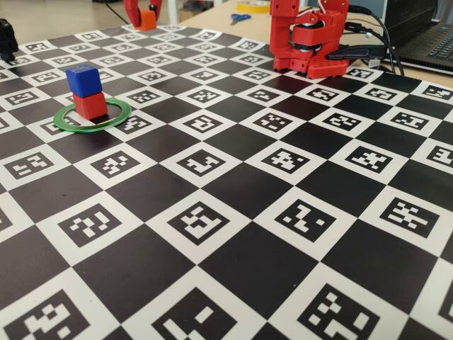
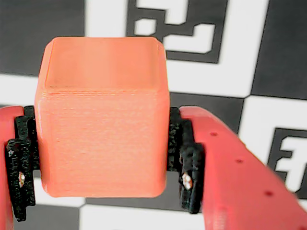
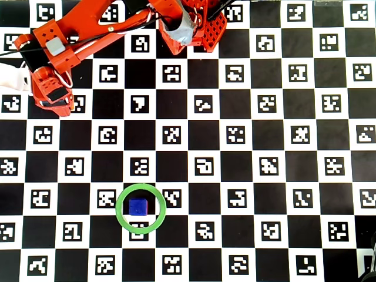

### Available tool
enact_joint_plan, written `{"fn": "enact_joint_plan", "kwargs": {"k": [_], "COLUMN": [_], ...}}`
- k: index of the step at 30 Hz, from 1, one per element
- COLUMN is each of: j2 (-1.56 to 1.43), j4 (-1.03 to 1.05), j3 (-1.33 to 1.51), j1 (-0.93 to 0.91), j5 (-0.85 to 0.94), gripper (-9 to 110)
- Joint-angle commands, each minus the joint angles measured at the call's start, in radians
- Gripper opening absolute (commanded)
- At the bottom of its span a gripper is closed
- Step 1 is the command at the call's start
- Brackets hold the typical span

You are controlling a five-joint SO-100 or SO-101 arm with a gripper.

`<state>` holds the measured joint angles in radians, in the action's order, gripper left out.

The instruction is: Grab the red cube then put it in the green circle then put the blue cube on top and finally the orange cube on top

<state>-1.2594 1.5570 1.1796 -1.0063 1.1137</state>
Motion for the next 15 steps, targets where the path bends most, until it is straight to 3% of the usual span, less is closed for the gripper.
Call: {"fn": "enact_joint_plan", "kwargs": {"k": [1,15], "j2": [-0.138,-0.086], "j4": [0.075,0.232], "j3": [-0.192,-0.414], "j1": [0.060,0.301], "j5": [-0.051,-0.308], "gripper": [3,4]}}
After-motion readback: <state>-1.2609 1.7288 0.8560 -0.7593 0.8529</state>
